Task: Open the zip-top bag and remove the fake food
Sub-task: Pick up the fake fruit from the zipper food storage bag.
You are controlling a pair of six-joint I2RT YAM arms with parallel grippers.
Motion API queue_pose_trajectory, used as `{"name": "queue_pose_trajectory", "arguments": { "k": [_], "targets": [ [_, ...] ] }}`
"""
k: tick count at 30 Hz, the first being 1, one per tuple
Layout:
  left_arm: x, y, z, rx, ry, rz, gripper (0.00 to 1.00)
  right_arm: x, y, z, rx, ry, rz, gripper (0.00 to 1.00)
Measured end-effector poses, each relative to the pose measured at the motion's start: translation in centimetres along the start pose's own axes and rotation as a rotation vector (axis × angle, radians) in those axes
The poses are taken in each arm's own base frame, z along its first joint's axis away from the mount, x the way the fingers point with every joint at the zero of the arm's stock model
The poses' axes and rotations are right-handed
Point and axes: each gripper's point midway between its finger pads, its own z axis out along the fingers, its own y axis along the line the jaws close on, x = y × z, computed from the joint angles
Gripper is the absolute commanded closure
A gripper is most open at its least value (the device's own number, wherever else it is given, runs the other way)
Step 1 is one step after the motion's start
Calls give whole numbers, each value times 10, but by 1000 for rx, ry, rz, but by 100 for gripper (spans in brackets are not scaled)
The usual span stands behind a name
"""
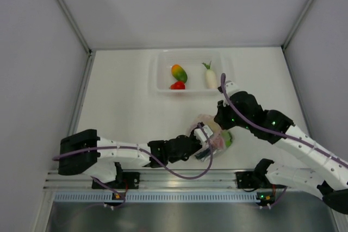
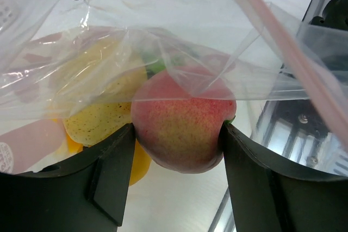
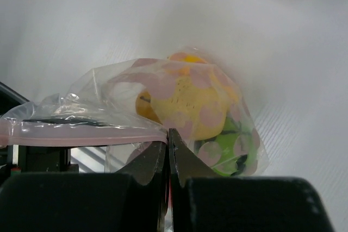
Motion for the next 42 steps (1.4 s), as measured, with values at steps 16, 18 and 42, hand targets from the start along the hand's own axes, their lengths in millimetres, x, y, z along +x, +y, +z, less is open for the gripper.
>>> {"name": "queue_pose_trajectory", "arguments": {
  "k": [16, 18, 42],
  "targets": [
    [1, 31, -9, -212, -30, 15, 100, -8, 43, -23, -279, -38, -15, 100],
    [1, 39, -9, -261, -32, 18, 100, -7, 45, -24, -292, -35, -17, 100],
    [-35, 23, -18, -207, -113, -206, 100, 4, 5, -14, -134, -181, -13, 100]
  ]
}}
